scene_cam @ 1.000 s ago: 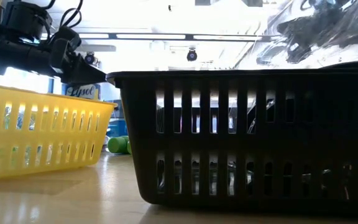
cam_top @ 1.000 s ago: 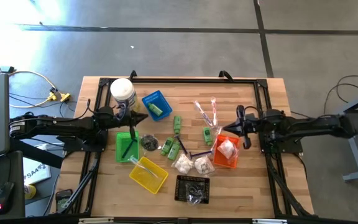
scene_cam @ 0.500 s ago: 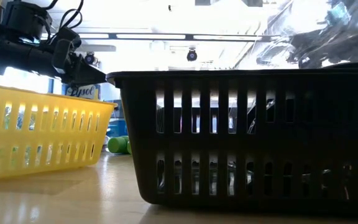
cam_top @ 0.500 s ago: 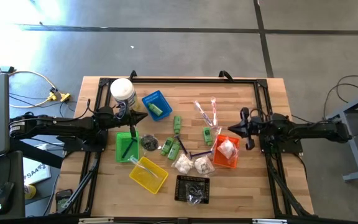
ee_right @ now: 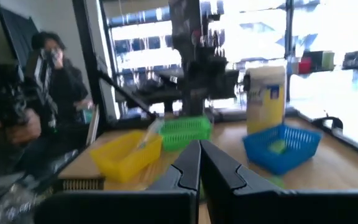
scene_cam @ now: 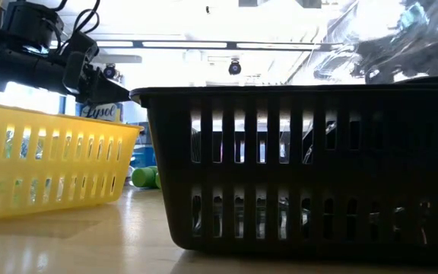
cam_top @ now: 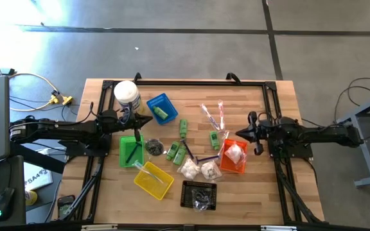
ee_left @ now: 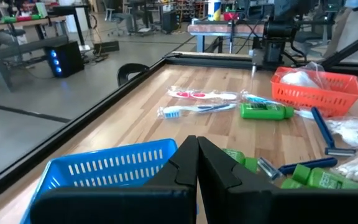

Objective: Pick & Place Travel size toiletries
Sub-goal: Put the green shampoo into the blue bin

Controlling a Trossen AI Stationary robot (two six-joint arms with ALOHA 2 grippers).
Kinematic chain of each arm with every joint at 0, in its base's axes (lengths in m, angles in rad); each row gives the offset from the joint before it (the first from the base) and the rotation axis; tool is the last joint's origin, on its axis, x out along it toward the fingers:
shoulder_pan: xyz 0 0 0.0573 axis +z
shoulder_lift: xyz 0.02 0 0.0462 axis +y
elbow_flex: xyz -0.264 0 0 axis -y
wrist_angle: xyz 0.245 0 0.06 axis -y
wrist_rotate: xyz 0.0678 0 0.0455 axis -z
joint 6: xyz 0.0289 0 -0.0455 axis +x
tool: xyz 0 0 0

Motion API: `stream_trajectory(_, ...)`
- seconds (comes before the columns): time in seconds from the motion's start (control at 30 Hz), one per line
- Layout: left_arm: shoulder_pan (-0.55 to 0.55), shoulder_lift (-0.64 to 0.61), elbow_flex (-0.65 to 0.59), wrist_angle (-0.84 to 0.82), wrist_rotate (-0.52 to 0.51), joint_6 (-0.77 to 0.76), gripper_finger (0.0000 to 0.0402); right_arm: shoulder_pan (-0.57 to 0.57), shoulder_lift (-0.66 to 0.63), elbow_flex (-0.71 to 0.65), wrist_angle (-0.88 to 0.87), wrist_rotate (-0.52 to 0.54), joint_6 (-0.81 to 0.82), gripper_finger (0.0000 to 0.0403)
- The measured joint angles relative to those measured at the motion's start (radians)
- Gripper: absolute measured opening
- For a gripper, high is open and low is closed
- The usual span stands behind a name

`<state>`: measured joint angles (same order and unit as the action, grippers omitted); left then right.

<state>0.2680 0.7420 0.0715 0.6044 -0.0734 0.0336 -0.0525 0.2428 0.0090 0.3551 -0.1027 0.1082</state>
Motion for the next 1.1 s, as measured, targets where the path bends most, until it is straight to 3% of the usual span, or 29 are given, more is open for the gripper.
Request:
stream_trajectory(0.2, 0.000, 0.000, 0.000, 0.033, 0.000, 0.015, 0.0000, 0.000, -0.001, 0.003, 0.117, -0.033, -0.046, 0.0003)
stream_trajectory(1.1, 0.000, 0.000, 0.000, 0.050, 0.006, -0.106, 0.0000, 0.000, 0.000, 0.027, 0.097, -0.054, -0.113, 0.0002)
